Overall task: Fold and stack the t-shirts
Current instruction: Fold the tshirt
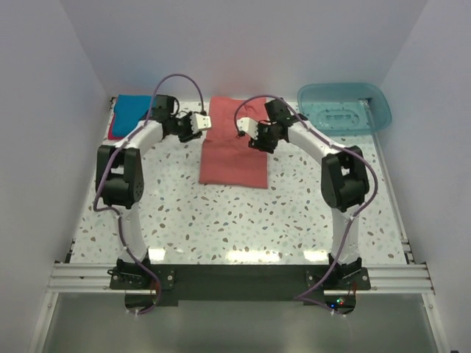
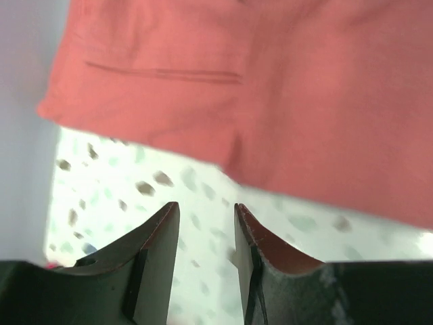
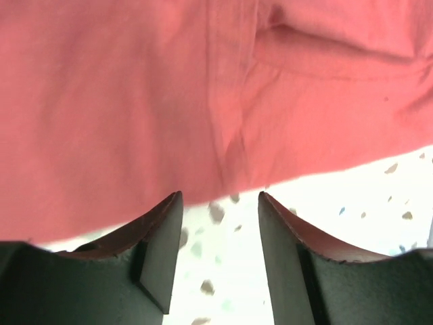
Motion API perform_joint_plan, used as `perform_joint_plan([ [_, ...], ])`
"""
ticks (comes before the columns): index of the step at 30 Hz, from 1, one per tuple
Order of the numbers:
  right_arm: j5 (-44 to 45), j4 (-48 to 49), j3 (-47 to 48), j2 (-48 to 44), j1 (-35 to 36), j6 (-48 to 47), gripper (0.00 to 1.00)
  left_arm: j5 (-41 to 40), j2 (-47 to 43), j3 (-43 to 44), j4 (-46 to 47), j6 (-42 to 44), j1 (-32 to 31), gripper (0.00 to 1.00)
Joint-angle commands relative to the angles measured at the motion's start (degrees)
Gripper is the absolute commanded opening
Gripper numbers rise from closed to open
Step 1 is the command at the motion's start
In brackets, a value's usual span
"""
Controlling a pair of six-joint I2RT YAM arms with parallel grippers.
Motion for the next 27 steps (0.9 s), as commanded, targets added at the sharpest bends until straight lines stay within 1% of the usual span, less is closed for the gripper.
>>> perform_joint_plan([
  [1,-3.9,-4.4,-5.8,-12.7,-0.4,0.3,0.5,5.0,-12.3,-10.6,-4.2,-3.1,1.6,0.43],
  [2,-5.6,-5.2,-7.4,-14.0,-0.2,0.7,0.5,5.7,-14.9,-14.8,-2.0,-1.8,1.4,0.43],
  [3,-7.9,-6.5,-9.0,-15.2,0.2,0.8,0.5,6.1,-19.5,-18.6,-0.9,-1.0,1.1,0.44],
  [4,-8.1,-6.5,-12.0,-17.0,0.7,1.1,0.49,6.2,-21.3,-24.5,-0.3,-0.1,0.7,0.44],
  [6,-8.3,-5.8,-15.0,-18.3,2.9,2.0,0.47,6.3,-25.0,-28.8,0.4,1.4,-0.9,0.45],
  [9,-8.0,-3.2,-21.4,-19.7,5.7,3.4,0.44,6.3,-26.8,-34.3,0.6,2.0,-2.8,0.45],
  [13,-6.5,-0.1,-25.8,-19.1,8.6,4.2,0.42,5.4,-26.8,-37.5,3.2,4.1,-4.7,0.45],
  [16,-5.1,2.6,-28.0,-18.2,8.9,4.2,0.42,4.7,-25.5,-38.9,3.7,6.2,-5.7,0.45],
  [20,-2.4,4.9,-28.3,-14.4,8.8,3.7,0.43,3.5,-23.8,-40.5,5.9,9.3,-6.4,0.45],
  [26,1.1,6.9,-30.9,-13.3,8.9,1.8,0.42,0.6,-21.2,-41.0,7.2,9.0,-6.7,0.44],
  [27,1.5,7.0,-31.3,-12.7,8.9,1.7,0.4,0.6,-21.1,-40.8,6.8,9.1,-6.7,0.43],
])
